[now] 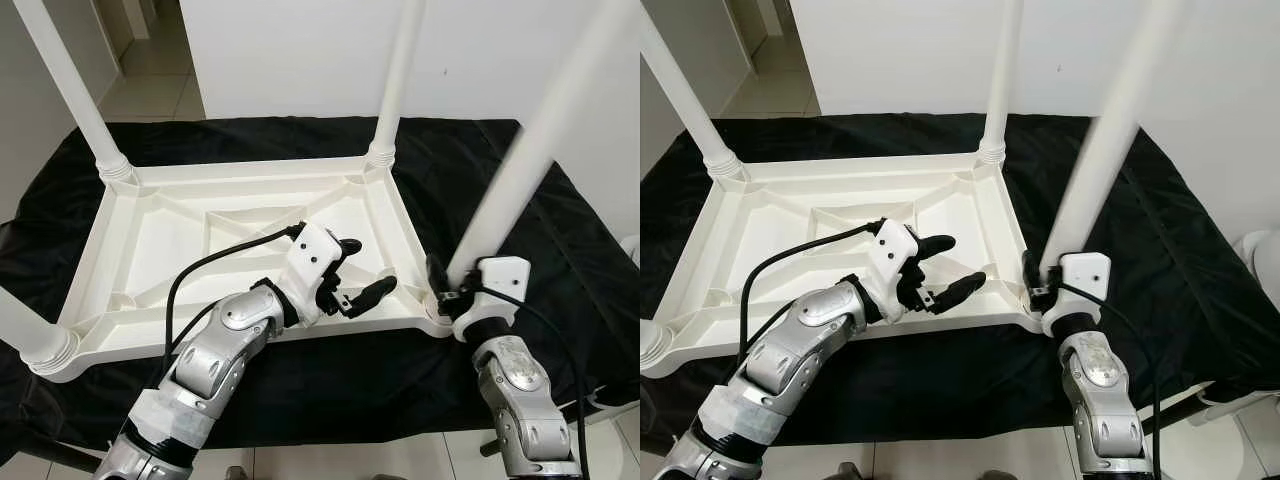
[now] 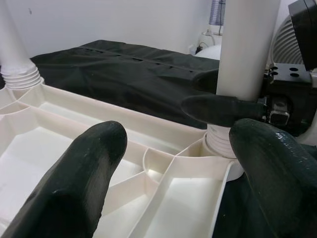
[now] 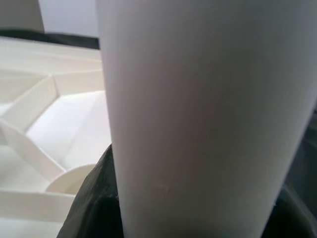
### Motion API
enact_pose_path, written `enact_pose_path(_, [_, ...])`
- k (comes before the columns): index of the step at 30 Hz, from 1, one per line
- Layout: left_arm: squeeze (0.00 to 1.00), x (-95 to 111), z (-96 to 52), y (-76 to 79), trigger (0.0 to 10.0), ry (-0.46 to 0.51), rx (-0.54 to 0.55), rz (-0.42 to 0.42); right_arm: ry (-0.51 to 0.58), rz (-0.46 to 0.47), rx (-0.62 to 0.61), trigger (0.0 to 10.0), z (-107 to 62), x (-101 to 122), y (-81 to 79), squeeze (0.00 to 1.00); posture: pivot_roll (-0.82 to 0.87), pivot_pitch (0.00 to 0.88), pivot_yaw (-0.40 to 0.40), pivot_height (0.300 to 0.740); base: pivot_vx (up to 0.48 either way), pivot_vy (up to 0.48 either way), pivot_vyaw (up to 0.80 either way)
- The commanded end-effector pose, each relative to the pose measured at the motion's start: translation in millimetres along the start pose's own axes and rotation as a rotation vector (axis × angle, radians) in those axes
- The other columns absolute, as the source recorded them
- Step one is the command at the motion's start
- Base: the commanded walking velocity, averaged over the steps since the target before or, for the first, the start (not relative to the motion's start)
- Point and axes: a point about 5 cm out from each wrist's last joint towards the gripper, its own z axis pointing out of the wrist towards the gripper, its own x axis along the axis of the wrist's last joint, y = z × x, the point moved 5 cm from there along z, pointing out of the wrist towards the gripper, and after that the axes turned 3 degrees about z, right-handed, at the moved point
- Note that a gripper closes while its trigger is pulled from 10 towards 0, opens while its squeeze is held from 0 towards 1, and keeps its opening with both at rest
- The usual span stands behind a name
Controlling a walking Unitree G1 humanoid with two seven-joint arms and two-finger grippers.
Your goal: Building children table
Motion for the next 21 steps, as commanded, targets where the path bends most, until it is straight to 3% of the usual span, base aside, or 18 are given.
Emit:
enact_pose_path(1, [0.0, 4.7, 0.0, 5.7, 10.0, 0.019, -0.053, 0.014, -0.191, -0.017, -0.023, 10.0, -12.2, -46.4, 6.7, 0.0, -0.03, 0.008, 0.036, 0.74, 0.0, 0.0, 0.0])
enact_pose_path(8, [0.0, 6.3, 0.5, 4.9, 10.0, 0.025, -0.05, 0.017, -0.137, -0.058, -0.002, 10.0, -20.2, -50.2, -0.3, 0.0, -0.03, 0.008, 0.038, 0.74, 0.0, 0.0, 0.0])
enact_pose_path(14, [0.0, 12.3, 2.4, 1.6, 10.0, 0.042, -0.053, -0.001, 0.03, 0.063, -0.049, 10.0, -27.4, -28.7, -3.0, 0.0, -0.03, 0.009, 0.044, 0.74, 0.0, 0.0, 0.0])
enact_pose_path(15, [0.08, 14.2, 2.6, 2.2, 10.0, 0.049, -0.073, -0.018, 0.047, 0.073, -0.053, 10.0, -26.4, -18.8, 0.0, 0.0, -0.03, 0.008, 0.043, 0.74, 0.0, 0.0, 0.0])
enact_pose_path(16, [1.0, 17.3, 1.9, 3.4, 10.0, 0.064, -0.104, -0.055, 0.062, 0.072, -0.059, 10.0, -25.5, -8.6, 3.3, 0.0, -0.03, 0.009, 0.04, 0.74, 0.0, 0.0, 0.0])
enact_pose_path(21, [1.0, 27.3, 0.4, 1.7, 10.0, 0.102, -0.142, -0.083, 0.095, 0.066, -0.074, 10.0, -23.0, 16.1, 12.3, 0.0, -0.04, 0.01, 0.042, 0.74, 0.0, 0.0, 0.0])
